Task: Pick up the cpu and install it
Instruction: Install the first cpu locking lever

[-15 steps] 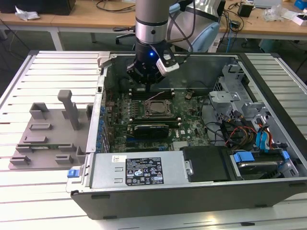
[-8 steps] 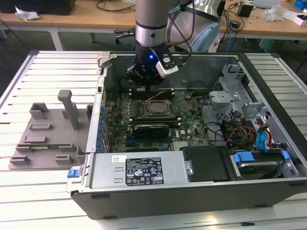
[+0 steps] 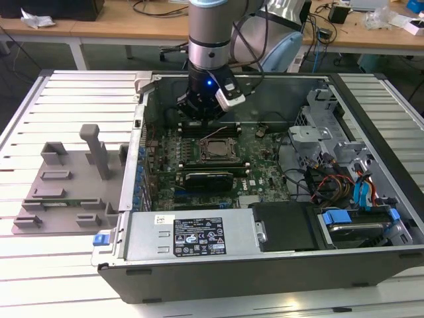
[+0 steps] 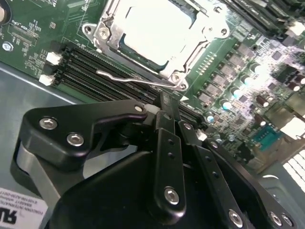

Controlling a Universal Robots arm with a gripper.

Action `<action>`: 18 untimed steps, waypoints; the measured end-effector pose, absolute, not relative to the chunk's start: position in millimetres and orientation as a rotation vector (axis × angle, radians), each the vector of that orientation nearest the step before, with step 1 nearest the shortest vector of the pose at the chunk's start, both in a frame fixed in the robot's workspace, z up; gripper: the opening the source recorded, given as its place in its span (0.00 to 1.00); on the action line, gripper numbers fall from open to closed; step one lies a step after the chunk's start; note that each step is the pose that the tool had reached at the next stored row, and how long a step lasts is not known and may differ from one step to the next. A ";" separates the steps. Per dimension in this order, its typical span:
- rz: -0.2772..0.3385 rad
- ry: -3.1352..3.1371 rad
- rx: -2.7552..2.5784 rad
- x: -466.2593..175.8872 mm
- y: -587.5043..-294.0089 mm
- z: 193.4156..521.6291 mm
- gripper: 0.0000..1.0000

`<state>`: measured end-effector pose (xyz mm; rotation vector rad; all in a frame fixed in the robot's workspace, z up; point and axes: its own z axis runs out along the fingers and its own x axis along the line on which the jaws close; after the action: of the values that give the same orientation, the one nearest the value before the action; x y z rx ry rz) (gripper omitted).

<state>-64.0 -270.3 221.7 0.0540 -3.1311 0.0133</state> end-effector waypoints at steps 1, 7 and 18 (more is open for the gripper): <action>0.013 -3.131 0.054 -62.5 -270.2 220.5 0.11; 0.013 -3.129 0.054 -51.3 -269.9 214.0 0.11; 0.013 -3.127 0.055 -28.9 -269.9 205.7 0.11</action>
<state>-28.9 -269.9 205.7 0.0553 -3.1266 0.0132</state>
